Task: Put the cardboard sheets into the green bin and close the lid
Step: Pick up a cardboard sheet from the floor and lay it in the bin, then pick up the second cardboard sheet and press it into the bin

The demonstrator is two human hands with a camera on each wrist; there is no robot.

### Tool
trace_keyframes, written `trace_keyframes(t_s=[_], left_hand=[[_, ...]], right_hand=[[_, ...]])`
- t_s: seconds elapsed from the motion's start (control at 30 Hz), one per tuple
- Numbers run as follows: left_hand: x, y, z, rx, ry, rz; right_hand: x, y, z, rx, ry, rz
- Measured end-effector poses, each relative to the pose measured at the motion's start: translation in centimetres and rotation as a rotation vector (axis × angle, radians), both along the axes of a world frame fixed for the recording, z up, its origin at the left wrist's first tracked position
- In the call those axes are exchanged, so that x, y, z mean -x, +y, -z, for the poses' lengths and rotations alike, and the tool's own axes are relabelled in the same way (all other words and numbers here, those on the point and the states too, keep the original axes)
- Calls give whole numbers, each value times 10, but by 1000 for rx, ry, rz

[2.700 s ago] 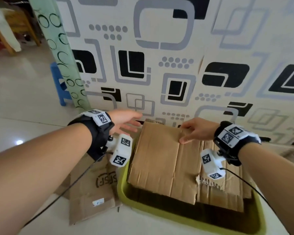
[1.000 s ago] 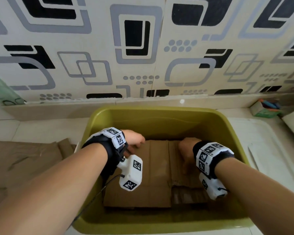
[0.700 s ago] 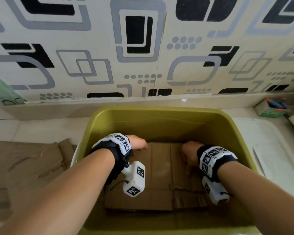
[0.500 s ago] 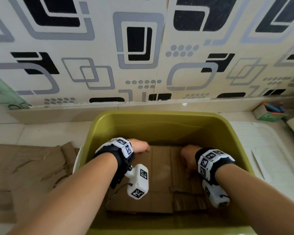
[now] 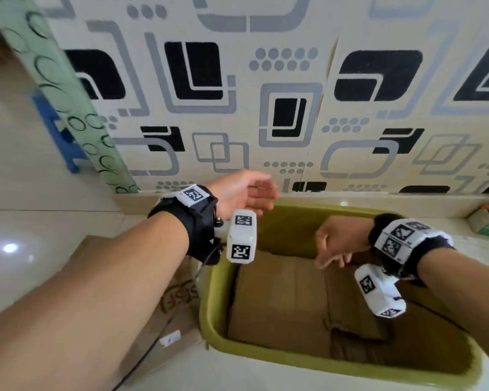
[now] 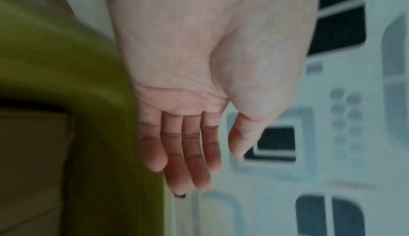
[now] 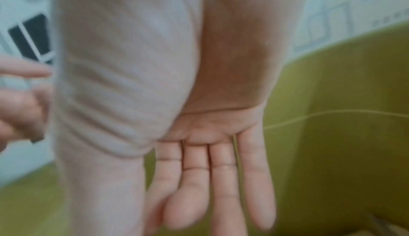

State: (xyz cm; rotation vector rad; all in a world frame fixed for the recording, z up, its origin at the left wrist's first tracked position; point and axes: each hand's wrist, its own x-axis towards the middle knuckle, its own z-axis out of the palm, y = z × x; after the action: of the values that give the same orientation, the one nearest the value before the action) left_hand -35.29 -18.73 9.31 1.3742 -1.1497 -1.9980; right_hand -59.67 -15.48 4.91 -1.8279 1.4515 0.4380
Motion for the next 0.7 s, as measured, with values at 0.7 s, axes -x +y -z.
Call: trace_keyframes(t_s=[0.7], left_hand=[[-238,64,98,-220,-936,-144]], right_hand=[[-321,-32,-42,114,-329,-48]])
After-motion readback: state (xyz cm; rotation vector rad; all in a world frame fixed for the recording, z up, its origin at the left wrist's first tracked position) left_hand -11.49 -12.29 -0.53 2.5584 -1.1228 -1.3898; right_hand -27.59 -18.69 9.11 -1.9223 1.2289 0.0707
